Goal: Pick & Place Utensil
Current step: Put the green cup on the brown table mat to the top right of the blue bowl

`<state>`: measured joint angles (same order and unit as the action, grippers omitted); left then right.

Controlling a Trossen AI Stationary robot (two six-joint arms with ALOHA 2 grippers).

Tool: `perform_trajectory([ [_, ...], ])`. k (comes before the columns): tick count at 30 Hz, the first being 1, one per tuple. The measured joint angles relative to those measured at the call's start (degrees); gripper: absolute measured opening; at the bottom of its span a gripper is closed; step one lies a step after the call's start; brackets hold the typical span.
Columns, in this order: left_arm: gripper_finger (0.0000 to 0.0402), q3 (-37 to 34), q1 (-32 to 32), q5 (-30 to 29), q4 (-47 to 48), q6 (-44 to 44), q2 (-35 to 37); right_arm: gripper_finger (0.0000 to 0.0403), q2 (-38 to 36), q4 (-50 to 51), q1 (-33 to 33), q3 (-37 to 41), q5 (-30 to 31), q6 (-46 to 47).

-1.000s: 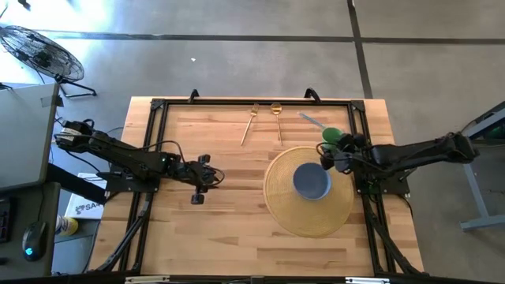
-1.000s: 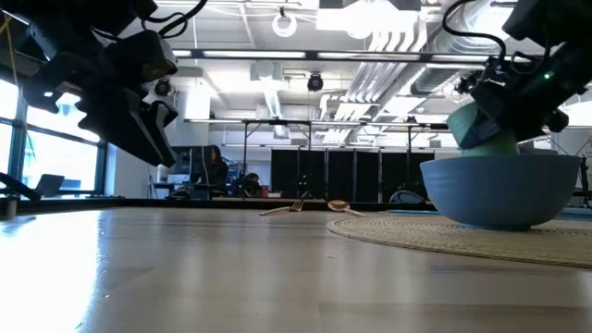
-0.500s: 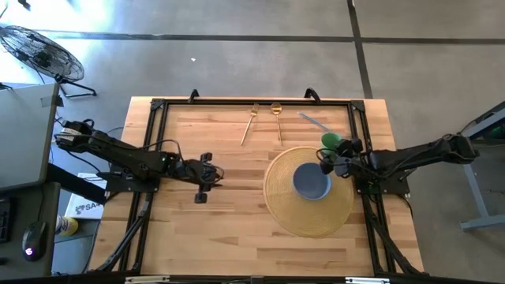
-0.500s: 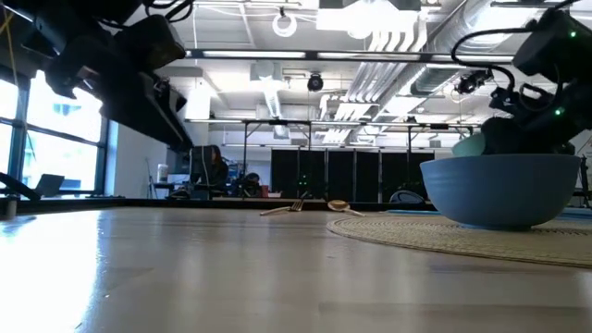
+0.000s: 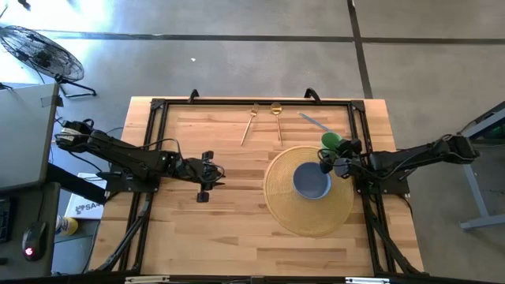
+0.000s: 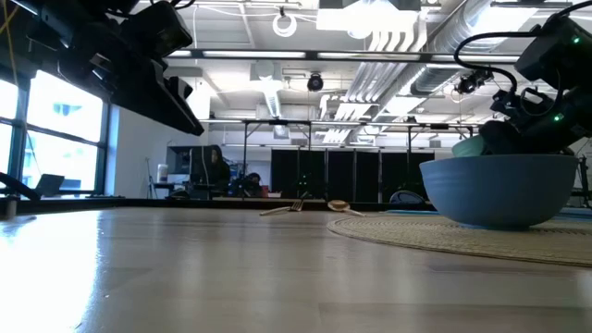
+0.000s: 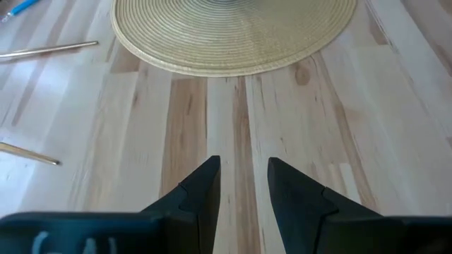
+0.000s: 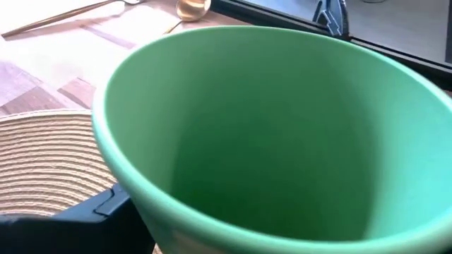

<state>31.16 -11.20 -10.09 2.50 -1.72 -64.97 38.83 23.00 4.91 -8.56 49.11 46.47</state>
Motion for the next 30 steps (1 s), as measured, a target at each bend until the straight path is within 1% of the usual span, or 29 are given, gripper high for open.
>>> perform_trajectory([
  [3, 0.0115, 0.00, 0.00, -0.02, 0.03, 0.00, 0.00, 0.0346, -0.02, -0.11, 0.00, 0.00, -0.72, -0.05],
  [14, 0.0115, 0.00, 0.00, -0.15, 0.13, 0.00, 0.00, 0.0386, -0.02, -0.15, 0.00, -0.02, -2.57, -0.40],
  [21, 0.0115, 0.00, 0.00, -0.15, 0.13, 0.00, 0.00, 0.0389, -0.02, -0.41, 0.00, -0.02, -2.80, -0.38],
  [26, 0.0115, 0.00, 0.00, -0.13, 0.13, -0.02, 0.00, 0.0389, -0.03, -0.59, -0.02, -0.02, -4.79, 0.05],
  [30, 0.0115, 0.00, 0.00, -0.13, 0.15, -0.02, 0.00, 0.0389, -0.03, -0.22, -0.02, -0.04, -5.19, 1.07],
])
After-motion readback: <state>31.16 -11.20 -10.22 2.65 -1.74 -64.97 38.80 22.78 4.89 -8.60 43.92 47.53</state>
